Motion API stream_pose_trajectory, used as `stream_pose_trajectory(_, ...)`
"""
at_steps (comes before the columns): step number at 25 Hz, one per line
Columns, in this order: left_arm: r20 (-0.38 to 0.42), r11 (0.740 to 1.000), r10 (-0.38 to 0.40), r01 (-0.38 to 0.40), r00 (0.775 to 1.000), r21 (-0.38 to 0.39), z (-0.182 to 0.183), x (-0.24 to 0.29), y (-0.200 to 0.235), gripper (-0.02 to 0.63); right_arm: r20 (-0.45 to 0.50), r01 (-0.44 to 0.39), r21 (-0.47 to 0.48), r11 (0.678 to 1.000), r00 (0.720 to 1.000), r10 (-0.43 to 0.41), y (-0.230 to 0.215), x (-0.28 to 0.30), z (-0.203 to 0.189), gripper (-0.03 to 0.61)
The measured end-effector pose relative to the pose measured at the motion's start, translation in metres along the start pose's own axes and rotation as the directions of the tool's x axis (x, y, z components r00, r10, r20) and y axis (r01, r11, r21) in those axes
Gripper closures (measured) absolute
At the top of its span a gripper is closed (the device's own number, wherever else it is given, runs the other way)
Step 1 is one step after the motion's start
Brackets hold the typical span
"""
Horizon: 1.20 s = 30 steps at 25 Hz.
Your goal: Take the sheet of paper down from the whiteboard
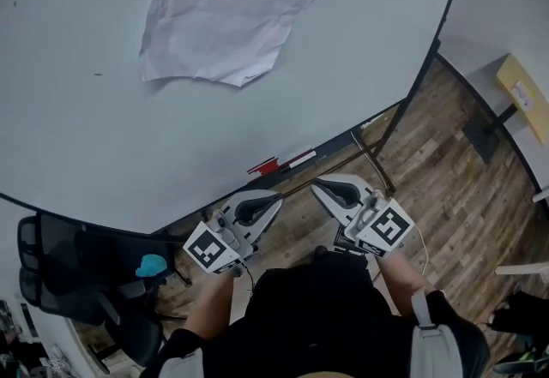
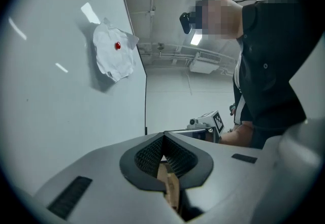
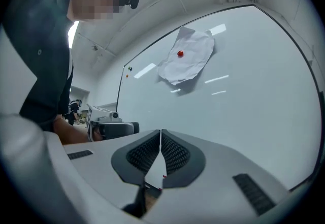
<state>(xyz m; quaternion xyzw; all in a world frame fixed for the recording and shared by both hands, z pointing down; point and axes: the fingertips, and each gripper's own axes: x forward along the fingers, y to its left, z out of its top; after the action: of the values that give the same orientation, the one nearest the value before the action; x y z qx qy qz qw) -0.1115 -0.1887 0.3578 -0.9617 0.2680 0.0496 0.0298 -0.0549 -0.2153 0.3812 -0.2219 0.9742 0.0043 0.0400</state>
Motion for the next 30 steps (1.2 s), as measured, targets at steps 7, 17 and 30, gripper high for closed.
stream_pose_trajectory(7, -0.078, 0.969, 0.14, -0.121, 0.987, 0.213, 0.022, 0.016, 0.013, 0.603, 0.154, -0.024, -0.006, 1.0, 0.988, 0.025, -0.045, -0.003, 0.036, 0.557)
stream_pose_trajectory(17, -0.109, 0.734, 0.327, -0.179, 0.939, 0.655, 0.135, 0.038, 0.047, 0.601, 0.3, 0.02, -0.113, 0.993, 0.954, 0.015, -0.079, -0.003, 0.092, 0.557)
stream_pose_trajectory(30, -0.139, 0.407, 0.538, -0.112, 0.832, 0.907, 0.233, 0.054, 0.087, 0.601, 0.383, 0.049, -0.377, 0.925, 0.917, 0.108, -0.066, 0.034, 0.212, 0.557)
